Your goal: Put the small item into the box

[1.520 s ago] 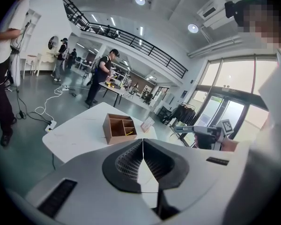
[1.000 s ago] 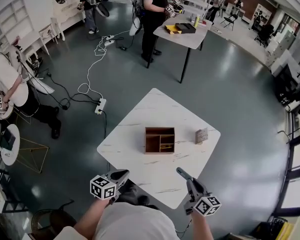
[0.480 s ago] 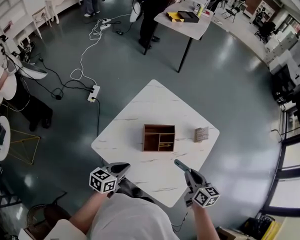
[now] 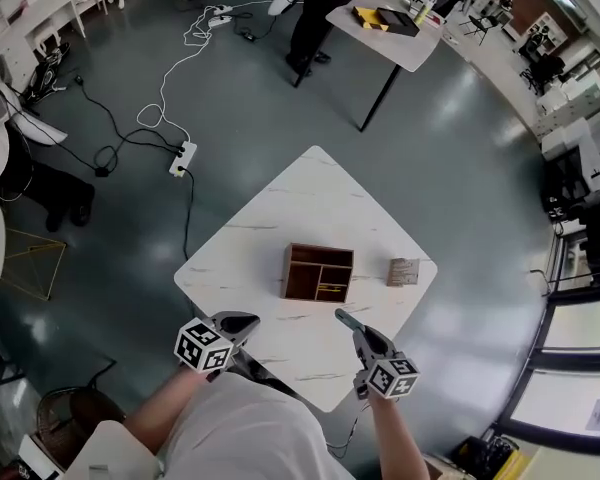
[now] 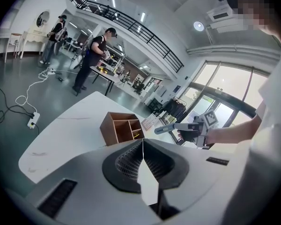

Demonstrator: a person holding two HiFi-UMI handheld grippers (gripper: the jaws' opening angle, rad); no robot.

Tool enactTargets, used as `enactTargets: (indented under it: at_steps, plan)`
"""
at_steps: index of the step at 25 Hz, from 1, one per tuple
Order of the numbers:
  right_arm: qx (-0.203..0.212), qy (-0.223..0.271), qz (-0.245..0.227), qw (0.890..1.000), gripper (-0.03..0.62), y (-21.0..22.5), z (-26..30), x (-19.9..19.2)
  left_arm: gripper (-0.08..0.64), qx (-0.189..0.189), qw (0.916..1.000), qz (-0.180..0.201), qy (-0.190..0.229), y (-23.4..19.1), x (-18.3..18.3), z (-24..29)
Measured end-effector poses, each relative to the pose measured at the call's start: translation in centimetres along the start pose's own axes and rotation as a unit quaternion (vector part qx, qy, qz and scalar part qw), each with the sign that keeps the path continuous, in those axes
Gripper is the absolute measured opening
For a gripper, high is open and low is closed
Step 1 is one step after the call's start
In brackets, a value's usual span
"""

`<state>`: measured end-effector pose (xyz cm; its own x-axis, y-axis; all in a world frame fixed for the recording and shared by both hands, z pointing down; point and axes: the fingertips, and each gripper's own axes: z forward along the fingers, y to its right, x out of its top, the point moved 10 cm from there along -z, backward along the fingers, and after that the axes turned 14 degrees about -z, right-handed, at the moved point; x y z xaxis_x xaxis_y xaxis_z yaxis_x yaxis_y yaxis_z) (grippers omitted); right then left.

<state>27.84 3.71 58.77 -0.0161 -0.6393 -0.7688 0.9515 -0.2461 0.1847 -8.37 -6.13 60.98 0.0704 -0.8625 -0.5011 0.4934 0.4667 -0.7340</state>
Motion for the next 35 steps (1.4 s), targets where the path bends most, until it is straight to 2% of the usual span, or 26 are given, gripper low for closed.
enactTargets:
  at_steps: [8, 15, 28, 35]
  plan:
    - [-0.019, -0.053, -0.01, 0.998, 0.081, 0.0, 5.0, -0.4, 0.014, -0.015, 0.9993, -0.002, -0.035, -2.6, 1.0, 2.0]
    - [-0.032, -0.086, -0.003, 0.996, 0.081, 0.4, 8.9, -0.9, 0.014, -0.025, 0.9976, 0.015, -0.062, -4.5, 3.1, 3.8]
    - [-0.038, -0.164, -0.012, 0.986, 0.081, 1.2, 15.5, -2.4, 0.014, -0.011, 0.9962, -0.002, -0.087, -8.2, 4.0, 4.6]
    - [-0.03, -0.171, -0.003, 0.985, 0.083, 0.9, 16.8, -2.7, 0.014, -0.007, 0.9963, -0.013, -0.085, -8.8, 4.2, 4.6]
